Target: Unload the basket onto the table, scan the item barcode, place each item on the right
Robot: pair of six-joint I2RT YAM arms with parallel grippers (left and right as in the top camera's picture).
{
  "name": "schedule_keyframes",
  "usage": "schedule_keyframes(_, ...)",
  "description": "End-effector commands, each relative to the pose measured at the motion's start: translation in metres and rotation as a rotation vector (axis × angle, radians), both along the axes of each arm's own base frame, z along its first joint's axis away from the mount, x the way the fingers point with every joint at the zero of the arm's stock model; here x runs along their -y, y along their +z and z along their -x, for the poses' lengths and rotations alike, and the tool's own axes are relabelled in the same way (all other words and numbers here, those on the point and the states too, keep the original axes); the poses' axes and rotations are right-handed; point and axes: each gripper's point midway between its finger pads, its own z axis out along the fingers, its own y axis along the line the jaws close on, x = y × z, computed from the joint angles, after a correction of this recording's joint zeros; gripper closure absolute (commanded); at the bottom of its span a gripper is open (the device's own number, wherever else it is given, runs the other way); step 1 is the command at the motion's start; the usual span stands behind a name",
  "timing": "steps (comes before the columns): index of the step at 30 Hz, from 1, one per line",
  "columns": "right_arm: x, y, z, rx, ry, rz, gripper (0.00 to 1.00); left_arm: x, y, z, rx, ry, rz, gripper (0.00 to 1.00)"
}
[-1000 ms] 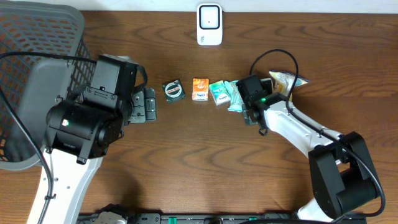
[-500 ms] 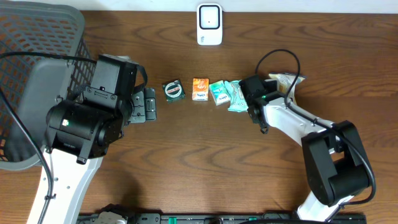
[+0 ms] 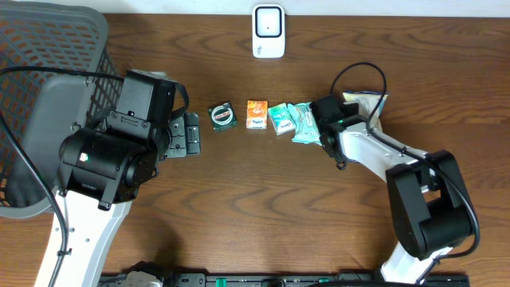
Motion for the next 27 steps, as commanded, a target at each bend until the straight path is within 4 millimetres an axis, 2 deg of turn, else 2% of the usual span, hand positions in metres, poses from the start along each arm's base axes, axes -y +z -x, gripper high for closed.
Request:
schedule_keyframes(1, -0.038, 0.025, -0.016, 0.057, 0.049, -0.222, 0.99, -0.004, 0.002, -0.002, 0.004, 0.006, -0.019, 0.02)
schedule_keyframes(5, -0.067, 0.064, -0.031, 0.132, 0.16, -0.378, 0.99, -0.004, 0.002, -0.002, 0.004, 0.006, -0.019, 0.02)
schedule_keyframes(9, -0.098, 0.101, -0.039, 0.192, 0.293, -0.624, 0.99, -0.004, 0.002, -0.002, 0.004, 0.006, -0.019, 0.02)
schedule_keyframes(12, -0.11, 0.115, -0.038, 0.187, 0.345, -0.82, 0.99, -0.004, 0.002, -0.002, 0.004, 0.006, -0.019, 0.02)
schedule_keyframes(14, -0.109, 0.12, -0.038, 0.177, 0.352, -0.924, 0.99, -0.004, 0.002, -0.002, 0.004, 0.006, -0.019, 0.02)
schedule_keyframes(20, -0.087, 0.13, -0.042, 0.186, 0.372, -1.22, 0.99, -0.004, 0.002, -0.002, 0.004, 0.006, -0.019, 0.02)
schedule_keyframes(25, -0.064, 0.118, -0.04, 0.161, 0.328, -1.446, 0.99, -0.004, 0.002, -0.002, 0.004, 0.006, -0.019, 0.02)
schedule_keyframes(27, -0.053, 0.103, -0.039, 0.133, 0.268, -1.516, 0.99, -0.004, 0.002, -0.002, 0.004, 0.006, -0.019, 0.02)
